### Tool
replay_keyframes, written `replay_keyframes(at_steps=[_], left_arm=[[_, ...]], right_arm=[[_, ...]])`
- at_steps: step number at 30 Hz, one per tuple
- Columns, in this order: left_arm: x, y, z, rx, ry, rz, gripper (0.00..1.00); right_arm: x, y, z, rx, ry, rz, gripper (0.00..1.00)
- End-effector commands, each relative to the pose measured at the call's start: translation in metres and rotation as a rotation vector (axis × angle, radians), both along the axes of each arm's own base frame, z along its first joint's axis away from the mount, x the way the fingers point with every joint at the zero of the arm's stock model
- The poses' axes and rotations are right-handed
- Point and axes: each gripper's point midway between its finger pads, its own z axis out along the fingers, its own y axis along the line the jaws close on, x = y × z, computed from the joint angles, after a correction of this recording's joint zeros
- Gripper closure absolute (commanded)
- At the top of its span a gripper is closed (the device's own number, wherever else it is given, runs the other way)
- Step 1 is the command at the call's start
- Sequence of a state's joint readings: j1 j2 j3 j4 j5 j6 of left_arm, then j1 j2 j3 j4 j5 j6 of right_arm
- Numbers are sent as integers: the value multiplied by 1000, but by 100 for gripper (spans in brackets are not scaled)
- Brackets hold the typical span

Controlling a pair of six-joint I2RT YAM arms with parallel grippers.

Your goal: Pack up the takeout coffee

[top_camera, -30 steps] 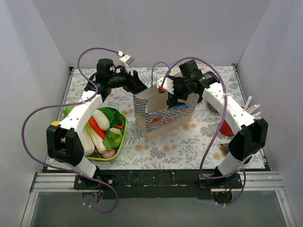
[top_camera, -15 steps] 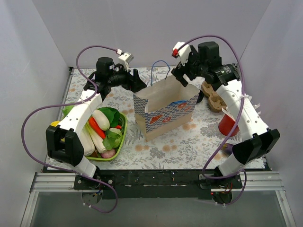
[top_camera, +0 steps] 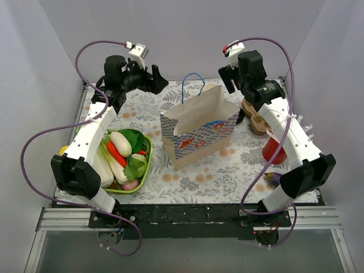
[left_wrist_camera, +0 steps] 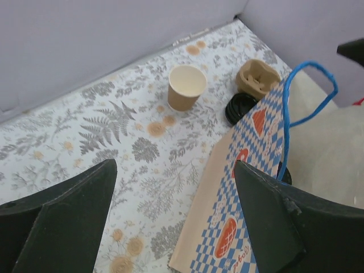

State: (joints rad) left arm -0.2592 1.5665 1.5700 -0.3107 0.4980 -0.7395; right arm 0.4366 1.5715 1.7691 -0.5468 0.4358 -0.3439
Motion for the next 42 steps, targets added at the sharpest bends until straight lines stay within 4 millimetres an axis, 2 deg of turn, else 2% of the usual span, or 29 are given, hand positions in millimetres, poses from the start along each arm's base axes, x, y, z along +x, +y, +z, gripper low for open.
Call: replay_keyframes(at_steps=[1,2,3,5,6,9,11,14,15,16,18,19,20,22,23,25,26,27,28,29,30,32,33,34,36,42], left_arm=[[16,15,37,29,-107,87,14],[19,16,48,31,-133,97,14],[25,17,46,39,-130,108,13],[34,20,60,48,-172,131,13],[39,19,61,51,-179,132,12],[48,19,72,52,-207,133,12],[51,18,70,51,-206,127,12],[49,18,66,47,-202,123,12],[48,18,65,46,-199,120,12],[47,18,52,51,-176,117,12],[42,17,51,43,-184,107,12],[41,17,45,44,-173,102,12],[40,16,46,38,-176,100,12],[39,16,39,23,-151,103,12],[38,15,40,13,-155,102,12],[33,14,42,-11,-153,103,12],[32,14,38,-19,-154,103,12],[27,15,41,-27,-160,104,11],[25,15,41,-35,-161,104,11],[23,14,34,-36,-151,97,11],[22,15,32,-37,-149,97,11],[18,16,33,-42,-158,96,11],[16,16,27,-40,-147,95,11],[14,16,27,-40,-148,95,11],[13,17,24,-39,-142,95,11],[9,23,23,-14,-154,105,11]], right_arm=[[2,-19,37,34,-141,-111,2],[3,-23,39,24,-150,-137,2],[4,-25,41,16,-158,-145,2],[5,-30,46,3,-179,-169,2],[3,-34,48,-4,-186,-184,2],[-7,-55,51,-57,-189,-259,2],[-15,-69,50,-96,-161,-271,2],[-39,-93,32,-196,-34,-259,2],[-55,-101,21,-231,47,-237,2],[-60,-113,23,-223,65,-240,2],[-70,-116,24,-149,100,-171,2],[-81,-130,26,-131,136,-189,3],[-83,-124,21,-93,174,-130,4],[-103,-136,10,-81,272,-120,5],[-110,-124,12,-35,282,-28,6],[-124,-122,7,-35,316,31,8],[-139,-110,-1,-15,348,109,8],[-147,-102,-4,-4,359,162,9],[-154,-98,-8,-16,372,211,13],[-169,-88,-13,5,395,279,16],[-176,-85,-26,7,432,308,20],[-186,-80,-34,11,438,346,27],[-186,-80,-44,6,451,354,31],[-185,-80,-45,1,447,362,42],[-184,-79,-51,-34,447,404,47],[-174,-80,-81,-121,532,507,44]])
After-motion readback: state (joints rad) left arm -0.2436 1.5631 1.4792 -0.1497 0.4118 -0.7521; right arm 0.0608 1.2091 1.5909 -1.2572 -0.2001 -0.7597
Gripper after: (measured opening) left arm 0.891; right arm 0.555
